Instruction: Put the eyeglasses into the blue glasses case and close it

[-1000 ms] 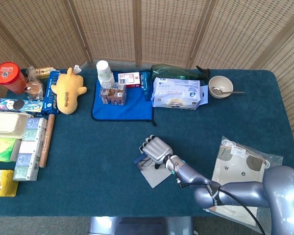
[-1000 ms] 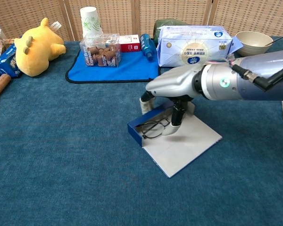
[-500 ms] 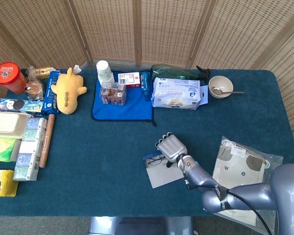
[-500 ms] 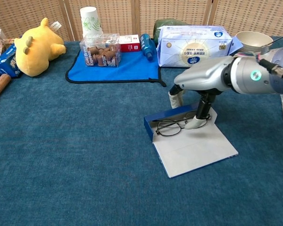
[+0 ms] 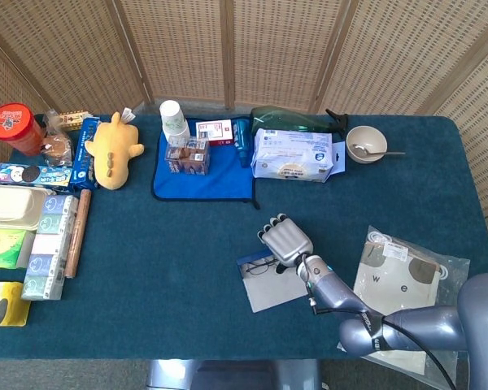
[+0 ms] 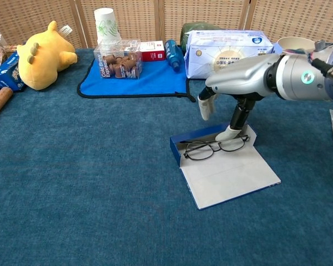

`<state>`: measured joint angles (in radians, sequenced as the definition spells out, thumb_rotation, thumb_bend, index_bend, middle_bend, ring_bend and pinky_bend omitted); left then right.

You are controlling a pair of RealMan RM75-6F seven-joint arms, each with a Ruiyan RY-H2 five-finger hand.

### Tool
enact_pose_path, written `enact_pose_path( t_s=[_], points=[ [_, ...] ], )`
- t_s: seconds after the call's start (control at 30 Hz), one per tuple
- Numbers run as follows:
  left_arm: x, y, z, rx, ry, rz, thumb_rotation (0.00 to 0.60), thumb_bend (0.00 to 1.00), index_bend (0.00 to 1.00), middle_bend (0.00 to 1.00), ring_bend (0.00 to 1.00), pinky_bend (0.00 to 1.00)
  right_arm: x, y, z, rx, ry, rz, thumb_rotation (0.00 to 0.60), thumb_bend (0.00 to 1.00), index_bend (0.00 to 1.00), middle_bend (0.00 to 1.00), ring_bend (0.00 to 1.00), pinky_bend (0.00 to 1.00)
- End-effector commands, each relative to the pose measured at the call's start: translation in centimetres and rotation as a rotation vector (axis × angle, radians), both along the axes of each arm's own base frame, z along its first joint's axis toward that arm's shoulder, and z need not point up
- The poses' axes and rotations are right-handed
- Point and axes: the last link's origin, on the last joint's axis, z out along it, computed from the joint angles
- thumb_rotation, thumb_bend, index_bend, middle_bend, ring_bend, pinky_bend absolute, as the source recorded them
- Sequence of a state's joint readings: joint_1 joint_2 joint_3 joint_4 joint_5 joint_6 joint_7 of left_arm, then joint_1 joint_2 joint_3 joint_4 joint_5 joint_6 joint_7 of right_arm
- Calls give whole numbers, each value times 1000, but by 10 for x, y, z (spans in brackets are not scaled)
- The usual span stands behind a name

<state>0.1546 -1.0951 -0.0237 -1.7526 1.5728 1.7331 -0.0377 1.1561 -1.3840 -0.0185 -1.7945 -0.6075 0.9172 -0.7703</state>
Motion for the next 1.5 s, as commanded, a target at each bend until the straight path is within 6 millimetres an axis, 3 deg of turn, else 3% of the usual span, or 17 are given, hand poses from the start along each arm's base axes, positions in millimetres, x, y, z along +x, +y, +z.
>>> enact_pose_path(
  t_s=[0.03, 0.57, 0.97, 1.27, 1.5],
  points=[
    [-1, -3, 1, 5, 0, 6, 600, 294, 182, 95, 0, 0, -4, 0, -8, 22, 38, -2, 342, 237, 326, 311, 199, 202],
    [1, 0, -1, -5, -5, -14, 600, 295, 181, 95, 0, 0, -23, 12, 5, -6, 96, -52, 340, 237, 344, 333, 238, 211],
    [5, 0, -3, -16, 1, -30, 600, 294, 181, 95, 0, 0, -41, 33, 16, 10, 101, -82, 331, 237, 348, 340, 246, 211],
    [9, -3, -1, -9, 9, -30, 600, 295, 181, 95, 0, 0, -24, 38, 9, 47, 27, -19, 329, 236, 350, 340, 245, 211],
    [7, -6, 0, -7, 10, -25, 600, 295, 181, 95, 0, 0, -25, 47, 8, 77, 30, -19, 331, 236, 349, 340, 248, 211]
  ],
)
